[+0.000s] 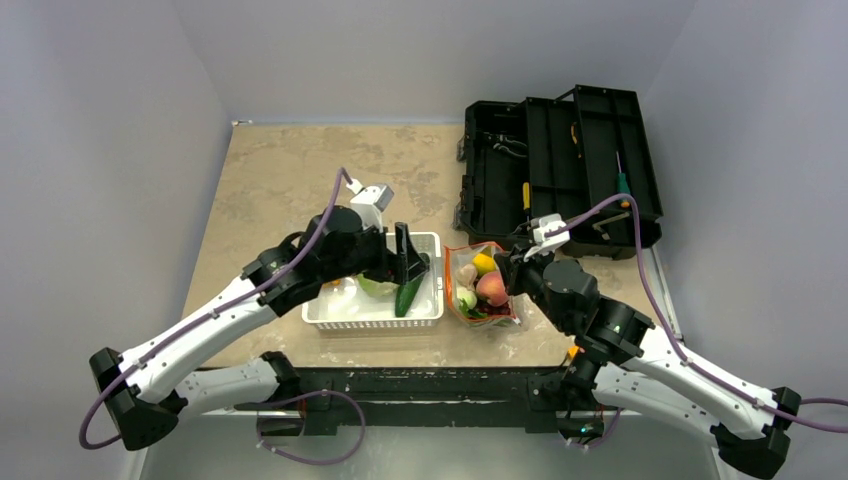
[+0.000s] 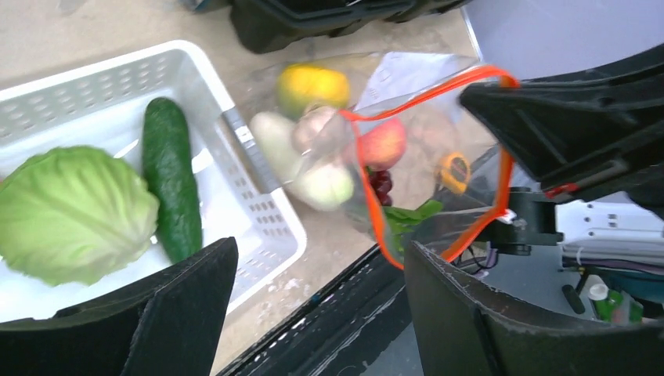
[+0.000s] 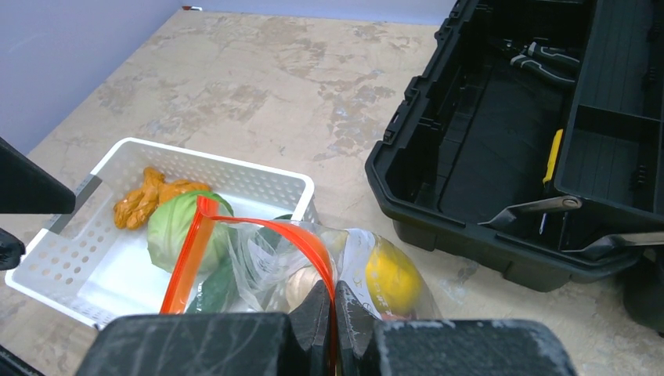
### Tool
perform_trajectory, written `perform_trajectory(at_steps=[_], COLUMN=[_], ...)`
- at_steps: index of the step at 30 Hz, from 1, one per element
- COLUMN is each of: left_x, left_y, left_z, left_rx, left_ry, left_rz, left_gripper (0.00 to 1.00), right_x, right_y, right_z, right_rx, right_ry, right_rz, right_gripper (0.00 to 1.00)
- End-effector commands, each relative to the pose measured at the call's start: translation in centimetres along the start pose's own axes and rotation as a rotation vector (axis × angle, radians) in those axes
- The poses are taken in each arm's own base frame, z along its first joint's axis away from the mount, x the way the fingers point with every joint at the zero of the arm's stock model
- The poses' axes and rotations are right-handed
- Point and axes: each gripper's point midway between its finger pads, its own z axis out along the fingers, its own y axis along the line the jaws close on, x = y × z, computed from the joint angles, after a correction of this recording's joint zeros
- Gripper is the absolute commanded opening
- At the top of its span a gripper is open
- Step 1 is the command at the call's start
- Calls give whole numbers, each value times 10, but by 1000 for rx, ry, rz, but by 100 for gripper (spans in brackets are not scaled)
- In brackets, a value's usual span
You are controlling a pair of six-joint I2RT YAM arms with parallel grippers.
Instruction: Place the food in the zip-top bag and seal the zipper
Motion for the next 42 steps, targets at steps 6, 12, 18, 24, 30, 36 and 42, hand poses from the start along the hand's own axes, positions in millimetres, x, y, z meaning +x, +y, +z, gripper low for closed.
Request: perform_trajectory(at_steps=[6, 12, 18, 24, 30, 36, 42], left_x=[16, 25, 26, 24, 30, 40, 57], left_y=[50, 65, 73, 87, 100, 115, 133], left_z=[-1, 23, 55, 86, 115, 131, 138], left_rx=[-179, -237, -267, -341, -365, -408, -467], left_ry=[25, 80, 141, 224, 296, 370, 438], left_rz=[-19, 7, 45, 132, 195, 220, 235], left_gripper=[72, 60, 50, 46, 44, 46, 50], right_x=[-7, -8, -8, -7, -7, -6, -4], right_y=[4, 3, 2, 2, 1, 2, 2], right_z=[1, 1, 0, 1, -1, 0, 1], right_rx=[-10, -6, 1, 2, 0, -3, -1], right_ry=[-23, -23, -22, -19, -20, -20, -15], right_rz=[17, 15, 15, 14, 18, 19, 15], right_gripper=[0, 0, 0, 0, 0, 0, 0])
